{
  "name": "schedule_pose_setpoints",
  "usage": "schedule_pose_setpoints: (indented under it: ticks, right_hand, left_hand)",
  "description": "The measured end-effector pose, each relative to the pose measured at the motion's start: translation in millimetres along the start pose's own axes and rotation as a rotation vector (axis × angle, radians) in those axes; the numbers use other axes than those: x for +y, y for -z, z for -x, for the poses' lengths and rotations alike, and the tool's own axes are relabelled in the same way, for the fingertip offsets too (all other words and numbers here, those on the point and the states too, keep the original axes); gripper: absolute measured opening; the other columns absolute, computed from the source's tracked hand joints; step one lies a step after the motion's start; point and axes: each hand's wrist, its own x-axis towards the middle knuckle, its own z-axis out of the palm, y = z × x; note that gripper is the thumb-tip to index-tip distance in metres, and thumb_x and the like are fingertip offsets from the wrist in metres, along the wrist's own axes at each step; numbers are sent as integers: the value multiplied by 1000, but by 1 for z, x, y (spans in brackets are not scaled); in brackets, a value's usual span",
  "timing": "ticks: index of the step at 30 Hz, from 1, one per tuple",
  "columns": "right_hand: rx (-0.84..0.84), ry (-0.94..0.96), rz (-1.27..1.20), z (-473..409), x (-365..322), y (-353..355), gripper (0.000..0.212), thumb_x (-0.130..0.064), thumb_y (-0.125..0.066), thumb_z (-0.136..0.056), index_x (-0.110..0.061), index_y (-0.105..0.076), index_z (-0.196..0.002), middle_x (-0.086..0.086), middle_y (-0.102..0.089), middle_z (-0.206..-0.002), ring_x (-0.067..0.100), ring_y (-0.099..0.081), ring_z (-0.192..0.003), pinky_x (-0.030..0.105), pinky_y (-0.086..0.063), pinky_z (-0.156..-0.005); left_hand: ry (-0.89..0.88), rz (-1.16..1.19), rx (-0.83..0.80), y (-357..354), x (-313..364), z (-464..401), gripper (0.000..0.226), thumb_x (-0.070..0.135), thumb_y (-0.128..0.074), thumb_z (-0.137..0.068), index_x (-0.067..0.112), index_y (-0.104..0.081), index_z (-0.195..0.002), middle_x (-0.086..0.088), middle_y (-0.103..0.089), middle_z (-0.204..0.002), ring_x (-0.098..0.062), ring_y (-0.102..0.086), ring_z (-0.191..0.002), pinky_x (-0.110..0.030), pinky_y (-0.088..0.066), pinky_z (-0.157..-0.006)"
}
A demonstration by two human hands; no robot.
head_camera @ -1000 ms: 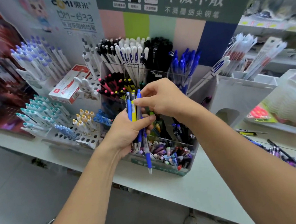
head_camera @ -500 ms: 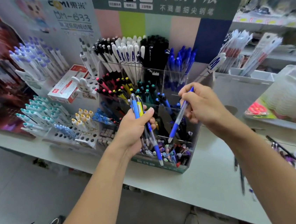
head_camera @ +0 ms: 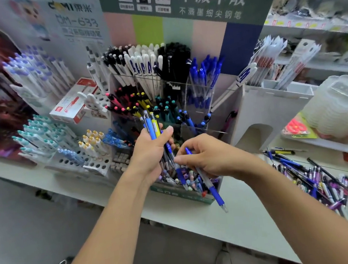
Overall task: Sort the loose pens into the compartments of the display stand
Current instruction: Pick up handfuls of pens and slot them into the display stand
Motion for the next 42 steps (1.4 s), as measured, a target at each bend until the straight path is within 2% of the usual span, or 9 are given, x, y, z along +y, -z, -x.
schedule_pose_setpoints:
  ticks: [5, 8, 13, 15, 20, 25, 32, 38, 42]
  right_hand:
    - [37, -9, 41, -9, 2, -9, 39, -32, -75, -90, 3, -64, -77, 14, -68, -63, 20, -56, -50, 34, -48, -51]
    - [22, -24, 21, -5, 4, -5, 36, -25, -70, -95, 9, -62, -88, 26, -68, -72, 14, -52, -39, 24, -43, -40]
    - [49, 8, 92, 9, 10, 11, 25, -27, -65, -98, -7, -57, -85, 7, -67, -63, 20, -62, -44, 33, -53, -44]
    - [205, 101, 96, 19, 12, 24, 21, -28, -64, -99, -12, -58, -86, 7, -68, -68, 21, -64, -47, 39, -55, -47]
    - [963, 600, -142, 36, -22, 103, 11, -19, -60, -102, -9, -60, -96, 18, -63, -75, 19, -64, -52, 36, -55, -49]
    - [1198, 839, 83, 0, -49, 140, 14, -24, -58, -103, -15, -54, -94, -4, -65, -77, 9, -70, -63, 30, -55, -52]
    - [924, 482, 355, -43, -37, 141, 26, -31, -66, -94, -5, -68, -90, 3, -71, -79, 18, -68, -67, 43, -57, -68]
    - [675, 214, 445, -42, -47, 146, 23, -28, -78, -87, -6, -73, -83, 6, -67, -74, 9, -53, -62, 17, -43, -54]
    - [706, 203, 470, -46, -53, 141, 27, -20, -80, -78, 2, -69, -87, 17, -68, -80, 13, -52, -65, 25, -48, -60]
  left_hand:
    - [-8, 56, 52, -5, 1, -1, 15, 13, -64, -98, 14, -50, -101, -3, -56, -73, -16, -56, -66, -30, -53, -65]
    - [-8, 127, 36, -9, 1, 2, 11, 15, -61, -100, 11, -51, -103, -3, -61, -75, -15, -64, -65, -27, -57, -64]
    - [-6, 221, 51, -15, 4, 3, 8, 13, -55, -103, 13, -53, -95, -6, -68, -86, -18, -71, -76, -30, -59, -68]
    - [-18, 225, 58, -13, 6, -1, 9, 10, -55, -103, 12, -52, -95, -5, -63, -82, -16, -66, -69, -27, -57, -64]
    - [-90, 29, -69, -10, 8, -7, 11, 9, -53, -103, 12, -48, -93, -2, -51, -80, -10, -42, -55, -21, -40, -49]
    - [-45, 36, -119, -25, 12, -6, 12, 12, -53, -104, 12, -50, -92, -1, -51, -78, -10, -40, -55, -20, -39, -48]
    - [70, 79, -171, -34, 21, -6, 6, 15, -57, -102, 10, -55, -102, -2, -55, -80, -10, -48, -57, -20, -44, -49]
    - [47, -6, -240, -29, 22, -7, 14, 7, -58, -100, 6, -61, -113, 0, -52, -81, -9, -46, -58, -18, -41, -48]
    - [41, -37, -277, -27, 21, -6, 21, 8, -57, -100, 6, -63, -120, 0, -64, -78, -10, -51, -59, -19, -44, -50]
